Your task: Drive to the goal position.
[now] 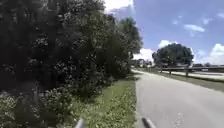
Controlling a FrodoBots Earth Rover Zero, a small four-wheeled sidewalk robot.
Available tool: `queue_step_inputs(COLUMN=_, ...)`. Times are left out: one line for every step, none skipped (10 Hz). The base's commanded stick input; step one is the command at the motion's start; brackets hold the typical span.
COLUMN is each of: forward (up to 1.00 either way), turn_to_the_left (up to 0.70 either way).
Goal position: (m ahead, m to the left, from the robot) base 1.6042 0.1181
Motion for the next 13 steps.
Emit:
queue_step_inputs(forward=0.50, turn_to_the_left=0.00)
queue_step_inputs(forward=0.50, turn_to_the_left=0.00)
queue_step_inputs(forward=0.50, turn_to_the_left=0.00)
queue_step_inputs(forward=0.50, turn_to_the_left=0.00)
queue_step_inputs(forward=0.50, turn_to_the_left=0.00)
queue_step_inputs(forward=0.50, turn_to_the_left=0.00)
queue_step_inputs(forward=0.50, turn_to_the_left=0.00)
queue_step_inputs(forward=0.50, turn_to_the_left=0.00)
queue_step_inputs(forward=0.50, turn_to_the_left=0.00)
queue_step_inputs(forward=0.50, turn_to_the_left=0.00)
queue_step_inputs(forward=0.50, turn_to_the_left=0.00)
queue_step_inputs(forward=0.50, turn_to_the_left=0.00)
queue_step_inputs(forward=0.50, turn_to_the_left=0.00)
